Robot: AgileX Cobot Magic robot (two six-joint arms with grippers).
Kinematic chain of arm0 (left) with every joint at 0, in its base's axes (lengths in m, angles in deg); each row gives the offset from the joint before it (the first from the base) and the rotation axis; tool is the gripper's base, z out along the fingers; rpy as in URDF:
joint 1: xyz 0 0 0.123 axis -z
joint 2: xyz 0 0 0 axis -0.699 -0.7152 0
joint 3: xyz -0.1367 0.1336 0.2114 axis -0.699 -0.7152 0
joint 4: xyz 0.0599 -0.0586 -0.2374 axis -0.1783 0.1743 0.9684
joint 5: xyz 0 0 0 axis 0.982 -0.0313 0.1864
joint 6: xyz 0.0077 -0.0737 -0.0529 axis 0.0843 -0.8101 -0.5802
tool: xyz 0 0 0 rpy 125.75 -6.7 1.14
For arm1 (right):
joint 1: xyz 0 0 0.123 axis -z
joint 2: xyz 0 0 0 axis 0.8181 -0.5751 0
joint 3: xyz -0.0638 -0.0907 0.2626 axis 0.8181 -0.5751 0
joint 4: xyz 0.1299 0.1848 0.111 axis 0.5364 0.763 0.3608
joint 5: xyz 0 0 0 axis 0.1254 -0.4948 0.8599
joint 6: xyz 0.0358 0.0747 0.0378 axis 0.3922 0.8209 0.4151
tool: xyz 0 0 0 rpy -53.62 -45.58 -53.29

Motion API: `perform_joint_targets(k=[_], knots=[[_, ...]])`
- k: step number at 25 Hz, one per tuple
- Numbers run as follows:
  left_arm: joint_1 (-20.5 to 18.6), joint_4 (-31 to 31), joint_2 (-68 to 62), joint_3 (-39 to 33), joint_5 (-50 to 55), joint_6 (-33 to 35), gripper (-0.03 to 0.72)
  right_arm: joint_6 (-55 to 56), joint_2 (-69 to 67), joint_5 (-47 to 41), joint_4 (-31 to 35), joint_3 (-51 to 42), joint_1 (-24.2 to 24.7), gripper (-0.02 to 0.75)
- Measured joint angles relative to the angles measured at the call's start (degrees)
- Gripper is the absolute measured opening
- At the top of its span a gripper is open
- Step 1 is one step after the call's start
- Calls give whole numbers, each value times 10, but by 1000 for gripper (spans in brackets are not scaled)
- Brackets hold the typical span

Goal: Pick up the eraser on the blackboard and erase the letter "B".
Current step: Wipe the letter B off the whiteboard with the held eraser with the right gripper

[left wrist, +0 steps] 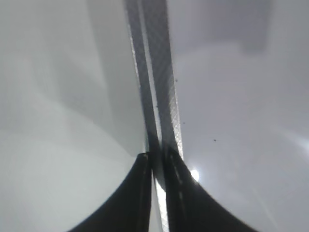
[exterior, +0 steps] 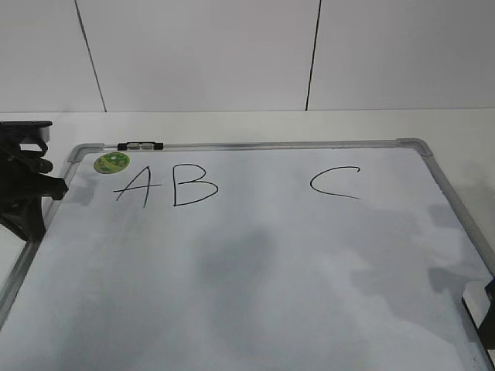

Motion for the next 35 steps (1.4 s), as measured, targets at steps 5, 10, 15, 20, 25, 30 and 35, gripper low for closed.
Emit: perform_joint_targets(k=[5,10,15,20,25,30,35], knots=[[0,0,0,0,0,0,39,-14,0,-21,15,7,0,562],[0,0,0,0,0,0,39,-31,13,-69,28,72,0,562],[0,0,0,0,0,0,39,-34,7,-113,29,164,0,562],[0,0,0,0,0,0,39,-35,-39,-134,36,242,-9,562],[0,0,0,0,1,0,39,-25,-113,-145,19,332,-81,562],[0,0,0,1,4,0,39,-7,-200,-161,-9,444,-163,562],[0,0,0,1,6,0,39,2,-302,-186,-38,572,-225,562]])
